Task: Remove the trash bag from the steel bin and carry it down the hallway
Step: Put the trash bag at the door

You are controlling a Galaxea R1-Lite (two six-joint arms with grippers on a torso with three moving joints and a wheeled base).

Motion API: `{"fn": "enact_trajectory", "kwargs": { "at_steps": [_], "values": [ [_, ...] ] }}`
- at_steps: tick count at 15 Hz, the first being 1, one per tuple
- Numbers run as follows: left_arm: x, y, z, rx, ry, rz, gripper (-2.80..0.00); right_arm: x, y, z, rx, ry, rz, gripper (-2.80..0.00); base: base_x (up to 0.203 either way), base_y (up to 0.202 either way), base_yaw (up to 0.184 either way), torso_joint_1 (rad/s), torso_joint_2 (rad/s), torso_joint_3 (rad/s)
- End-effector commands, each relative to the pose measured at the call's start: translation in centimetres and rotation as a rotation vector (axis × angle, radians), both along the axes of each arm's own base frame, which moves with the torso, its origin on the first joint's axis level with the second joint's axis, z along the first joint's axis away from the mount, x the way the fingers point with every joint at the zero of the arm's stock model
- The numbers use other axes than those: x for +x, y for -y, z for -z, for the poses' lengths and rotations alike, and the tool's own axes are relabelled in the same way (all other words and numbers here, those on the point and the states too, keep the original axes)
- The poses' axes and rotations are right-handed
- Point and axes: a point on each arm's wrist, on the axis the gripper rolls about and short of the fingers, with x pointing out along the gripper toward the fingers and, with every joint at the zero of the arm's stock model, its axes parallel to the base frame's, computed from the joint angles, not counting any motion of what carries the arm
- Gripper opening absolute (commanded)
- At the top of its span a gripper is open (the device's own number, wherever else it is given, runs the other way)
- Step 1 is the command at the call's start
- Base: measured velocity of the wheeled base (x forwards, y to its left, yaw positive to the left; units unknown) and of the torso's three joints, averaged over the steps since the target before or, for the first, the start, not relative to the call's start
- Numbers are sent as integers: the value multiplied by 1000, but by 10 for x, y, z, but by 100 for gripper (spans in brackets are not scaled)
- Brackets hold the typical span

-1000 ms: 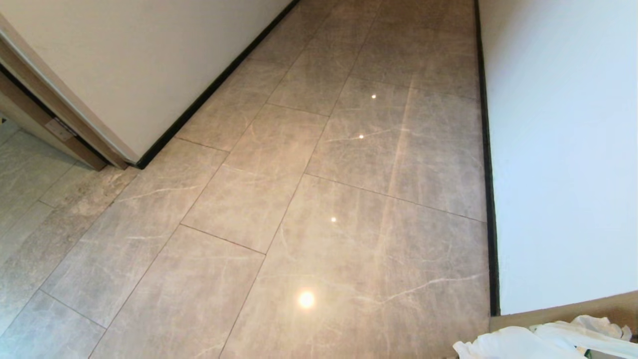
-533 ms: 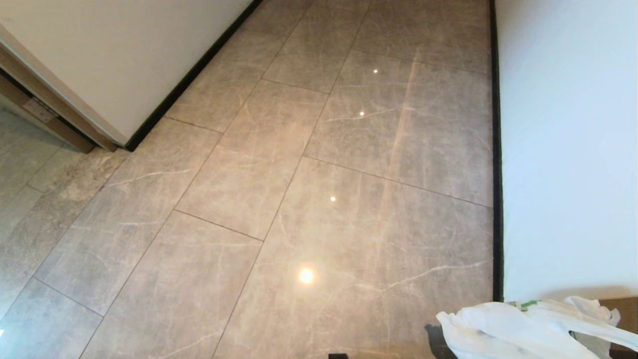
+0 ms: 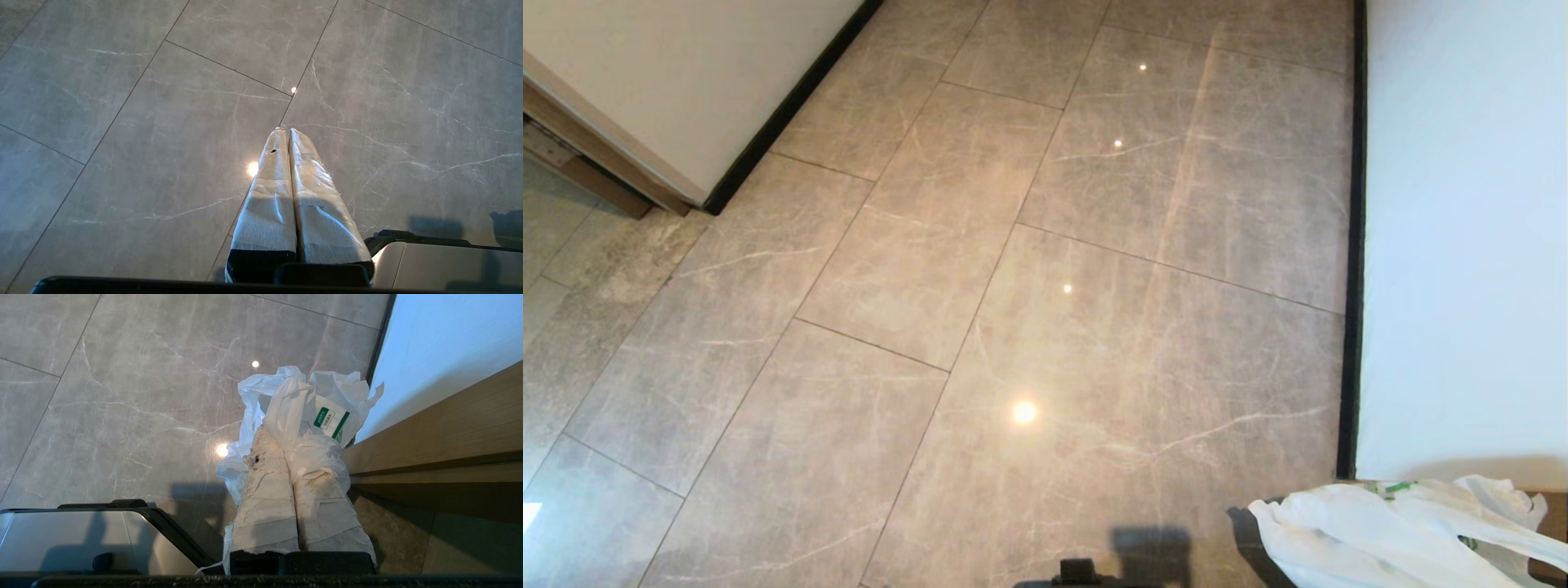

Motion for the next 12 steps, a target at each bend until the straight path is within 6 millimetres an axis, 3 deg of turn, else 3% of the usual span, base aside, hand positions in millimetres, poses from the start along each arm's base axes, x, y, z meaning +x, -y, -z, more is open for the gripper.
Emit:
{"fn": "enact_trajectory", "kwargs": {
  "at_steps": [1, 4, 8, 10, 12],
  "values": [
    [0, 0, 0, -1, 0, 1, -280, 0, 0, 0, 1, -5, 3, -280, 0, 0, 0, 3, 5, -74],
    [0, 0, 0, 0, 0, 1, -280, -2, 0, -3, 35, 1, 10, -280, 0, 0, 0, 1, 1, -12],
    [0, 0, 0, 0, 0, 1, -280, -10, -1, -67, 155, -28, -28, -280, 0, 0, 0, 0, 0, 0],
    [0, 0, 0, 0, 0, 1, -280, 4, -2, -91, 200, -134, -77, -280, 0, 0, 0, 0, 0, 0],
    [0, 0, 0, 0, 0, 1, -280, 27, -3, -101, 229, -266, -95, -280, 0, 0, 0, 0, 0, 0]
  ]
}}
